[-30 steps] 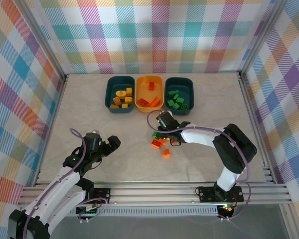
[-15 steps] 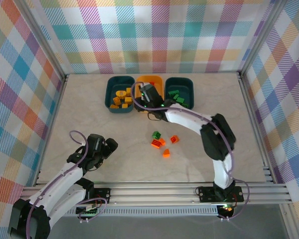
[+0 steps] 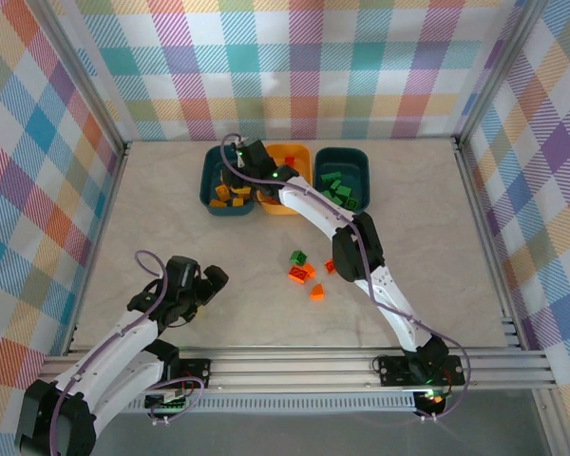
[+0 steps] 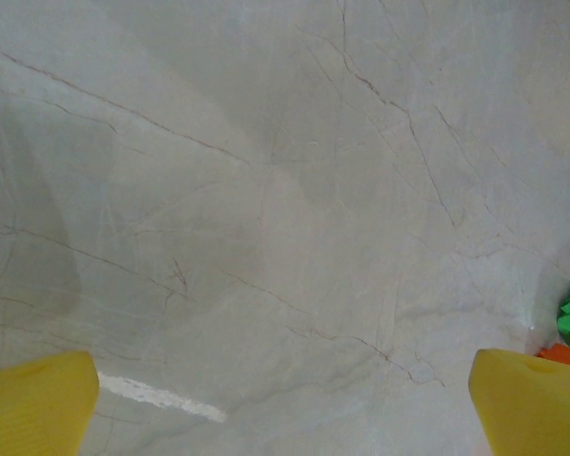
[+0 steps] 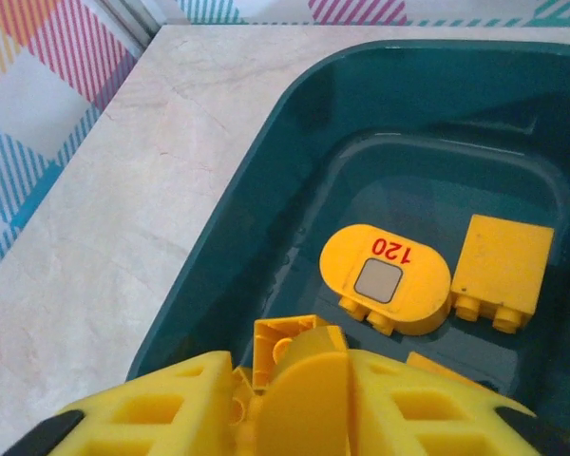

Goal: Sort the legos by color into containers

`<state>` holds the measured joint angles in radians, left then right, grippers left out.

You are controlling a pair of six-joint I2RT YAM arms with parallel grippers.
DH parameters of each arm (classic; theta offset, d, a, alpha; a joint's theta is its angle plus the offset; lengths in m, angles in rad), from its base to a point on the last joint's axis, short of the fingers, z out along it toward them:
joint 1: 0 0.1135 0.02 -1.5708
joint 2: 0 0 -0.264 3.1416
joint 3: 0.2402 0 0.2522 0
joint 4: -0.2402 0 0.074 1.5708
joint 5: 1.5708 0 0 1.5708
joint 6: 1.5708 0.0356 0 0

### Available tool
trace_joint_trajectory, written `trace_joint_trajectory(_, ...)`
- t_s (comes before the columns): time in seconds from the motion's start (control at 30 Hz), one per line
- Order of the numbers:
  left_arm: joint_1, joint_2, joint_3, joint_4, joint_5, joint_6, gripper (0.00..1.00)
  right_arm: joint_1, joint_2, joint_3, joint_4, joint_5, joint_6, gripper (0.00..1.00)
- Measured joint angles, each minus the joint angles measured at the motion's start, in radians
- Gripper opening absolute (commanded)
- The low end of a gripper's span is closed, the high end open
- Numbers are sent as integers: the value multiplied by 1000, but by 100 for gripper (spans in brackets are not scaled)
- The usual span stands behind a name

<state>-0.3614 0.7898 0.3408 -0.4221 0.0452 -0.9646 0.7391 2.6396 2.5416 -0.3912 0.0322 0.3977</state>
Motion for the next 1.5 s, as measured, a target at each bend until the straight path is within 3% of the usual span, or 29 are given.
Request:
trace_joint_trajectory(0.07,0,0,0,-4,8,9,100,-1,16,36,-52,-4,5,54)
trace_joint_trajectory(0.2,0,0,6,-17,19,16,100,-6,-27,-20,-82,-7,5,56)
trace_joint_trajectory(0.3,0,0,17,-21,26,19,100,-6,-183,-253,-47,0,3,57)
trace_joint_trajectory(0.57,-13,53,23,98,84,19,100,18,-783,-1006,124,34,-34,54)
trace_joint_trajectory(0.67,-51,143,26,184,103,23,100,43,-903,-1202,138,48,-48,55)
trace_joint_trajectory(0.83,-130,364,117,239,129,55,100,84,-947,-1408,85,98,-86,62)
trace_joint_trajectory(0.97,-168,439,159,312,130,64,100,93,-948,-1466,45,125,-119,70)
trace_joint_trajectory(1.13,-176,439,161,330,127,65,100,92,-906,-1424,47,149,-174,71)
trace_joint_trajectory(1.5,-176,286,126,291,85,69,100,85,-794,-1373,38,166,-266,69)
